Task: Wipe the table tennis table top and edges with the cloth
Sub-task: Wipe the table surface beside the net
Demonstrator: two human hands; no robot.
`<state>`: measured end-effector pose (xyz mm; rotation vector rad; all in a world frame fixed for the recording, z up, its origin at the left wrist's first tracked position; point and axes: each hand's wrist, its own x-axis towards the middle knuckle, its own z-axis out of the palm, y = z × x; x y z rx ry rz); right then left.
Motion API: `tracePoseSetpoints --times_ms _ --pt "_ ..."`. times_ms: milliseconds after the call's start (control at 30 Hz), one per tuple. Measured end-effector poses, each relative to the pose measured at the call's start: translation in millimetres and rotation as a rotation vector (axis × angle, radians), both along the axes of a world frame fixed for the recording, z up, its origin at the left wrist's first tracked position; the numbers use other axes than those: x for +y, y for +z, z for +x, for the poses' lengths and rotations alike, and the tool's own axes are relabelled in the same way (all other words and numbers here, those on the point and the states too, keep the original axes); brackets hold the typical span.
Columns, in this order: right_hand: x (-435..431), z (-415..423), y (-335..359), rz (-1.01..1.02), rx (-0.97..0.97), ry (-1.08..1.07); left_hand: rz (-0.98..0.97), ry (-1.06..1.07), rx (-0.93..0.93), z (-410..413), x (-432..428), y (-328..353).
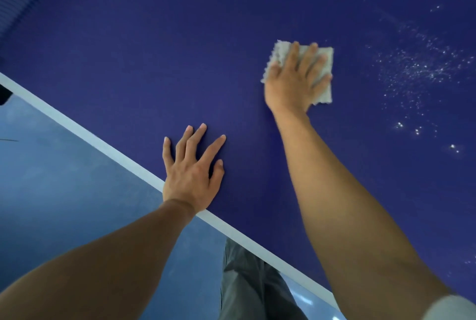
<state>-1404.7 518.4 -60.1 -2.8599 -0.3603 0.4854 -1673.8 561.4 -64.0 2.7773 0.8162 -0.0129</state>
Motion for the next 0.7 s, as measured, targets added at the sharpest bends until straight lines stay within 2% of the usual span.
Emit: tracePoseSetpoints --times_ms 67,133,200,233,433,567,700 --pt "42 -19 0 0.023 -0.026 0.173 0.013 -0.019 -0.011 1 2 -2" --pt "66 -57 1 0.050 -0.058 0.433 0.020 -0.020 0.000 2 3 -3" --pt "63 -97 0 0.064 -0.065 0.634 0.025 -0.017 0.022 1 2 -3" --pt "52 -111 -2 0.063 -0.084 0.660 0.033 -0.022 0.028 0 1 -4" --pt "-72 -85 -5 -0.007 -0.090 0.321 0.027 0.001 -0.007 -1 3 -5" --pt "-181 -34 6 -0.064 -0.046 -0.064 0.017 0.006 0.000 -2 3 -5" --pt "-199 10 9 -0.096 -0.037 -0.394 0.026 0.004 0.006 -1 1 -5"
